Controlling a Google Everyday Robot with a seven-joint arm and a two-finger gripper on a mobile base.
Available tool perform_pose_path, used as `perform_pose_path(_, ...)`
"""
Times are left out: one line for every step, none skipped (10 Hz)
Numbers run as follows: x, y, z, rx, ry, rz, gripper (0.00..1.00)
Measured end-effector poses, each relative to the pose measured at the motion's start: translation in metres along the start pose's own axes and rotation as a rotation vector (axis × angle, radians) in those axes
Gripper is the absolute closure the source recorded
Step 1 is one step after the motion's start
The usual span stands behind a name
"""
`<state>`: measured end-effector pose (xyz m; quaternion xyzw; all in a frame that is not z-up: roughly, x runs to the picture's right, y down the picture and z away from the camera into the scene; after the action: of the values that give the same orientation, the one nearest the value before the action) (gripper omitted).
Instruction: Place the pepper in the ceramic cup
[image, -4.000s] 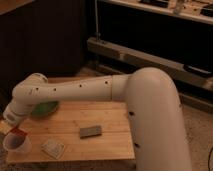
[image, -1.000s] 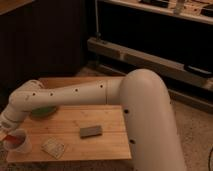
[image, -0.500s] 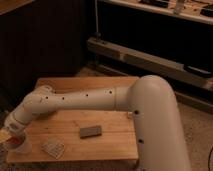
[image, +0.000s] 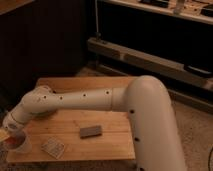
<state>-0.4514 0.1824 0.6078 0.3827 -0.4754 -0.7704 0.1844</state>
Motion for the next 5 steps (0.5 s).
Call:
perform_pose_path(0.0009, 0.0040, 0.0011, 0.005, 0.004, -0.003, 0.97)
perform_pose_path(0.0013, 0.0068, 0.0015, 0.011, 0.010, -0.005, 0.97)
perform_pose_path(0.0008, 0.0100, 0.0017, 0.014, 0.014, -0.004, 0.94)
perform_pose_path(0.0005, 0.0064, 0.0006, 0.012, 0.011, -0.005, 0.85)
perform_pose_path(-0.0021, 0.0049, -0.0008, 0.010, 0.008, -0.003, 0.77)
